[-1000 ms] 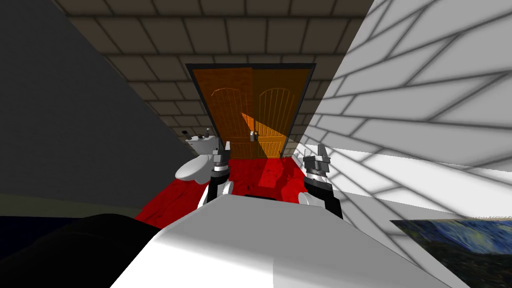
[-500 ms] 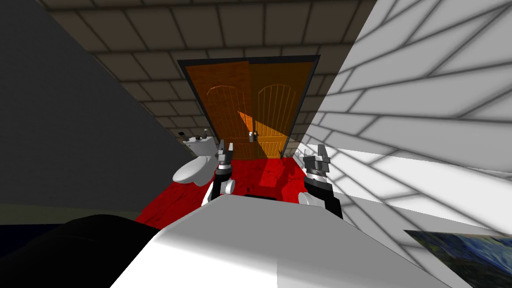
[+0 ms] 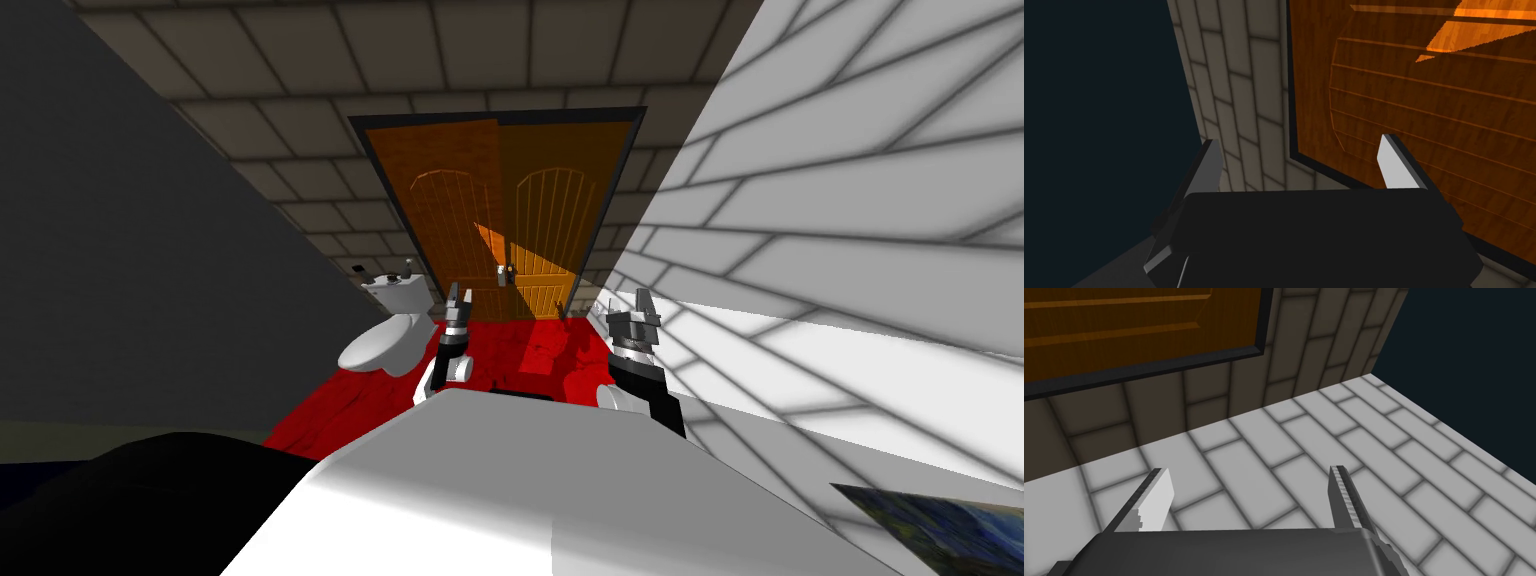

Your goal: Pull the door open

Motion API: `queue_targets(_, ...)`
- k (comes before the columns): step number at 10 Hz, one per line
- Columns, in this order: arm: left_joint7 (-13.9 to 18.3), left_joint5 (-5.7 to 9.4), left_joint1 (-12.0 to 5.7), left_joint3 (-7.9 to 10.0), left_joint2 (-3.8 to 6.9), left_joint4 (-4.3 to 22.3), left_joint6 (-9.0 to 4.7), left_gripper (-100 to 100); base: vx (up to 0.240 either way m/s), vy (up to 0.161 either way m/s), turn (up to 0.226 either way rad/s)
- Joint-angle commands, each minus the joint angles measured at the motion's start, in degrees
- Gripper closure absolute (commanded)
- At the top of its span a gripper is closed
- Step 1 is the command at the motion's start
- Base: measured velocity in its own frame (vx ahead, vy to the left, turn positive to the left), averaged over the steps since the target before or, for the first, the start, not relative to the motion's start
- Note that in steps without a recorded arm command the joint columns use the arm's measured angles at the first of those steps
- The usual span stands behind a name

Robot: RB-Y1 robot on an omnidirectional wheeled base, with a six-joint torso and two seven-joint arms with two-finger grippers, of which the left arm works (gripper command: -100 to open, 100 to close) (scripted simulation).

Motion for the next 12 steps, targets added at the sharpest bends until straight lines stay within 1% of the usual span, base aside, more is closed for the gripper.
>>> queue_targets(1,-0.2,0.51,-1.65,0.08,0.42,2.9,0.27,-100,0.090,0.005,0.010)
queue_targets(2,-0.2,0.87,-2.73,0.19,0.72,4.4,0.37,-100,0.105,-0.003,0.010)
queue_targets(3,-0.2,0.87,-2.73,0.19,0.72,4.8,0.37,-100,0.068,-0.010,0.002)
queue_targets(7,-0.4,2.38,-7.32,0.67,1.91,12.5,0.81,-100,0.077,-0.012,0.012)
queue_targets(9,-0.5,3.18,-9.74,0.93,2.49,17.0,1.04,-100,0.106,-0.017,0.013)
queue_targets(10,-0.6,3.60,-11.01,1.06,2.77,18.6,1.16,-100,0.102,-0.011,0.016)
queue_targets(11,-0.6,3.60,-11.01,1.06,2.77,19.4,1.16,-100,0.063,-0.009,0.002)
queue_targets(12,-0.7,4.02,-12.29,1.19,3.05,21.0,1.28,-100,0.057,-0.001,0.009)
